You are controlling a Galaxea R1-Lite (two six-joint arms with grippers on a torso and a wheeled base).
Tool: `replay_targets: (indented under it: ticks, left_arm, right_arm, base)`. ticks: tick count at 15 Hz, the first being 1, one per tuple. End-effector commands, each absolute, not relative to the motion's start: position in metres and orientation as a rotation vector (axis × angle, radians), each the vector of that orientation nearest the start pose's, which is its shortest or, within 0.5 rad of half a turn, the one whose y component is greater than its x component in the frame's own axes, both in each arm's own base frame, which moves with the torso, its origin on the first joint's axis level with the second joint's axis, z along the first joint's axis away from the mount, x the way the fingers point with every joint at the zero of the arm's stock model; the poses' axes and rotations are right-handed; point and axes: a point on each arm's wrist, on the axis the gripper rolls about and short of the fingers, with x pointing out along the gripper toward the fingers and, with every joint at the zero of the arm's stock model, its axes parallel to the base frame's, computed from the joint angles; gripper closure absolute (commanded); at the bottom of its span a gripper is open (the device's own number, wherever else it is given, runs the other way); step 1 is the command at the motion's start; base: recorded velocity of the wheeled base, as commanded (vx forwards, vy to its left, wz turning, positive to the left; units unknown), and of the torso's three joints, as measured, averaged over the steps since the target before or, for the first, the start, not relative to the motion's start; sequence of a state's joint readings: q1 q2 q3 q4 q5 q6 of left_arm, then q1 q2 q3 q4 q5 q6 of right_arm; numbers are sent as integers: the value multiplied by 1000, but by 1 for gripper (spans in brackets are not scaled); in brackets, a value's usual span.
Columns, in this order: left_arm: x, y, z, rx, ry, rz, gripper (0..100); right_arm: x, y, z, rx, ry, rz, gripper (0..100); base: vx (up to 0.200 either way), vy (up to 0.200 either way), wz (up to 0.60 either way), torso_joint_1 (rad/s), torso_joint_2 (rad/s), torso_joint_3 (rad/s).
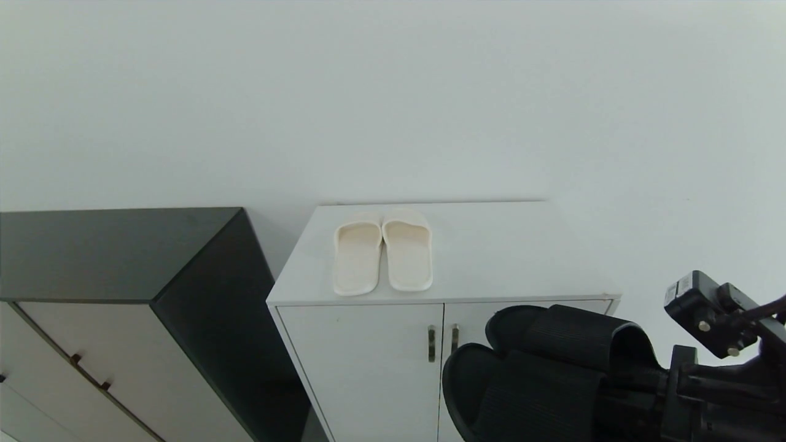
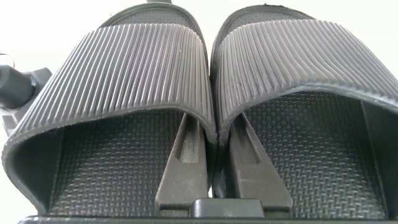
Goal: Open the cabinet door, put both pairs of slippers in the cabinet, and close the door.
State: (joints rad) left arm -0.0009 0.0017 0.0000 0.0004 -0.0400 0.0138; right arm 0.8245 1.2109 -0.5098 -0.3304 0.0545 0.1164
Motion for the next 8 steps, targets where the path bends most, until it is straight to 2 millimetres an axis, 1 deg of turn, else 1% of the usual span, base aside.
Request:
replay_targets:
  ticks: [1, 4, 8]
  left_arm:
    - [-23, -1, 75, 14, 3, -41, 100]
    - [-23, -1, 75, 14, 3, -41, 100]
    - [-23, -1, 75, 14, 3, -41, 100]
  right_arm:
    - [116, 127, 186, -45, 413, 847, 100]
    - [116, 127, 184, -56, 417, 848, 100]
    - [116, 127, 183, -59, 420, 848, 100]
  base:
    - [0, 0, 0, -71, 188, 95]
    - [0, 0, 0, -159, 372, 202]
    - [0, 0, 0, -227, 524, 298]
